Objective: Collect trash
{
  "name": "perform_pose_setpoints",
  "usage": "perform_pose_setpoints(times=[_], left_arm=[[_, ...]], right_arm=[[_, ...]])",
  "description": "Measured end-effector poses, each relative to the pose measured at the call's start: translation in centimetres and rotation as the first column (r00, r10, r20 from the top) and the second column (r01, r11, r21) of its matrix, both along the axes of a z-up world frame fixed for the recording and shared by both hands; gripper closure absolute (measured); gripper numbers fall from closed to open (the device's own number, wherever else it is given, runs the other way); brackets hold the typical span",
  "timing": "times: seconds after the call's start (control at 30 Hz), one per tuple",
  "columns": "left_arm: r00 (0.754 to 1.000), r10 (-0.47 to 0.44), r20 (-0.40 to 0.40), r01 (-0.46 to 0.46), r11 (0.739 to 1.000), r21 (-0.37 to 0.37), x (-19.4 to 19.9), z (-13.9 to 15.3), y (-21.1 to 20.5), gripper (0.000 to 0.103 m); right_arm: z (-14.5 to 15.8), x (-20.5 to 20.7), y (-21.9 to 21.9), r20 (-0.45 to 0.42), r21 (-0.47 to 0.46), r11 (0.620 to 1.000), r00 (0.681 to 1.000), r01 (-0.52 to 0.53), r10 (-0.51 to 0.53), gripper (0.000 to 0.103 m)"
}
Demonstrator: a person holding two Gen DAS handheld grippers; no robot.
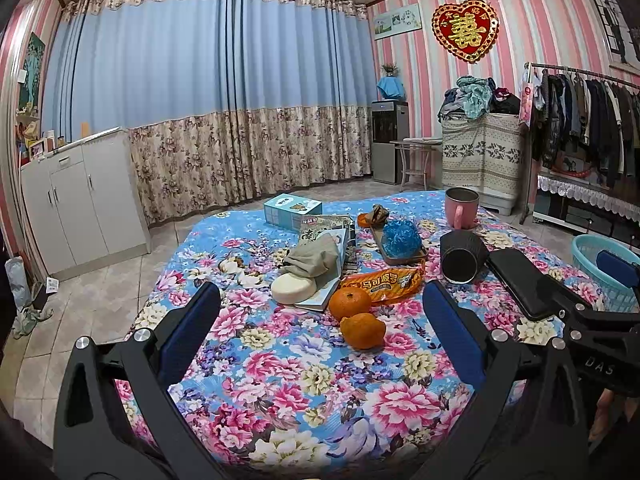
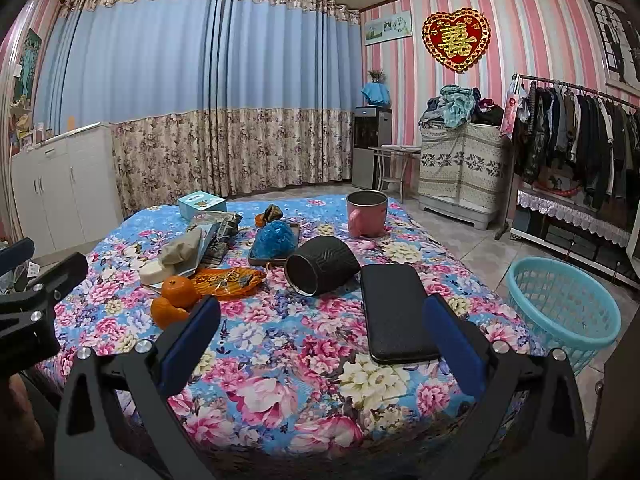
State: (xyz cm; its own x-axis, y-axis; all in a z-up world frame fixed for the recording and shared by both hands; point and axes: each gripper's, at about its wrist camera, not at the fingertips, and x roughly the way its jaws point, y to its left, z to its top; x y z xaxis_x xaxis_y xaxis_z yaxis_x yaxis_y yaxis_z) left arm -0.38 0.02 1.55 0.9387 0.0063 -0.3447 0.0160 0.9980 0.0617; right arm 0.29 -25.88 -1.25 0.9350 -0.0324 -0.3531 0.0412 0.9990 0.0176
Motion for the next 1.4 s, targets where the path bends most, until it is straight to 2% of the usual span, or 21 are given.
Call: perform_pose_setpoints(times=[0.5,1.07,1.23,1.4], left_arm=[[1.000,0.000,-0.001,0.000,1.000,0.002,0.5,-0.6,-0.1,0.005],[1.000,0.015,-0.004,-0.015,1.000,-0.003,1.0,-0.1,1.2,0.005],[0.998,0.056,-0.022,-0.056,0.998,-0.023,2.5,0.3,2.8,0.005],[0.994,0.100,-0.040,-0.102,0.994,-0.047,5.9,1.5,4.7,0.005]], right_arm=[[0.6,-0.3,0.1,0.038,-0.010,1.000,0.999,0.016,-0.015,0.004],[0.3,0.3,-0.4,0.006,0.029,0.999,1.000,0.017,-0.017,0.004],[0.3,1.6,-0.6,-0.023,0.016,1.000,0.999,0.022,-0.022,0.004],[1.4,3.7,-1.2,-0.013,0.010,0.999,0.999,0.030,-0.030,0.004]])
